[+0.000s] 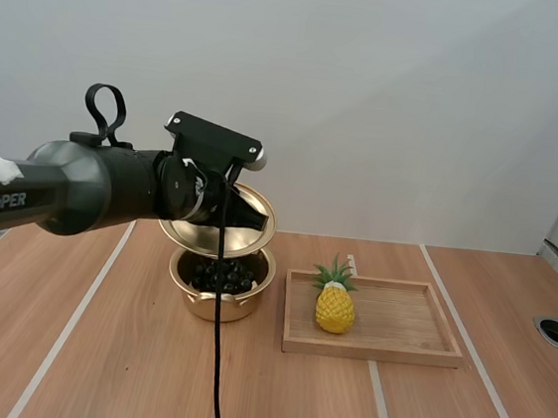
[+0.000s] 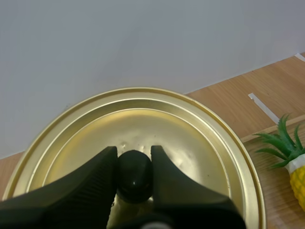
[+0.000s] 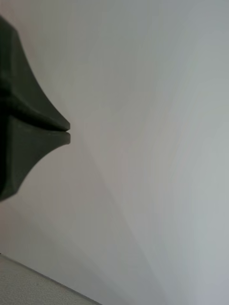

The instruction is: Open the pot, put the grape inside, and close it

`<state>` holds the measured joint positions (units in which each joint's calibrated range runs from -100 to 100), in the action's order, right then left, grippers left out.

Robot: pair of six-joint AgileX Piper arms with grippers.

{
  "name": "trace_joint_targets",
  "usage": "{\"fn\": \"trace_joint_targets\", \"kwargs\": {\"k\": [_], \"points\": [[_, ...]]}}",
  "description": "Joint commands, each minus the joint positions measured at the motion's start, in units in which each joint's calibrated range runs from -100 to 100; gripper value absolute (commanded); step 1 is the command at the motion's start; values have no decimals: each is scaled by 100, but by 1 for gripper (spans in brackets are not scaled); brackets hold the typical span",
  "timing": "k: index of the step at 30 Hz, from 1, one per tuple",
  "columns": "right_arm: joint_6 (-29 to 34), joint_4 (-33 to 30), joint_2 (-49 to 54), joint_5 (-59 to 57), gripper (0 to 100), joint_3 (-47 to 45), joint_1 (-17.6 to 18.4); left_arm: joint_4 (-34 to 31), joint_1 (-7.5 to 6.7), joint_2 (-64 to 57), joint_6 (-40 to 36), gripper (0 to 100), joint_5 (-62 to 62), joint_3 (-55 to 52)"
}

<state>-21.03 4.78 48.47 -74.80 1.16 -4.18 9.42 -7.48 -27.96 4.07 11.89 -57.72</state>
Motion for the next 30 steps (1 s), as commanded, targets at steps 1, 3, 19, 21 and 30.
{"fn": "trace_joint_targets", "kwargs": {"k": [1, 3, 19, 21, 30], "points": [[-21, -76, 146, -37, 0, 39, -22, 123, -54, 48, -25, 0, -417, -22], [-21, -76, 191, -37, 0, 39, -22, 123, -54, 142, -25, 0, -455, -22], [-59, -102, 299, -5, 0, 39, -22, 123, -54, 1024, -25, 0, -492, -22], [-59, -102, 299, -5, 0, 39, -22, 123, -54, 1084, -25, 0, -566, -22], [-59, -126, 299, -5, 0, 39, -22, 123, -54, 1363, -25, 0, -640, -22]]}}
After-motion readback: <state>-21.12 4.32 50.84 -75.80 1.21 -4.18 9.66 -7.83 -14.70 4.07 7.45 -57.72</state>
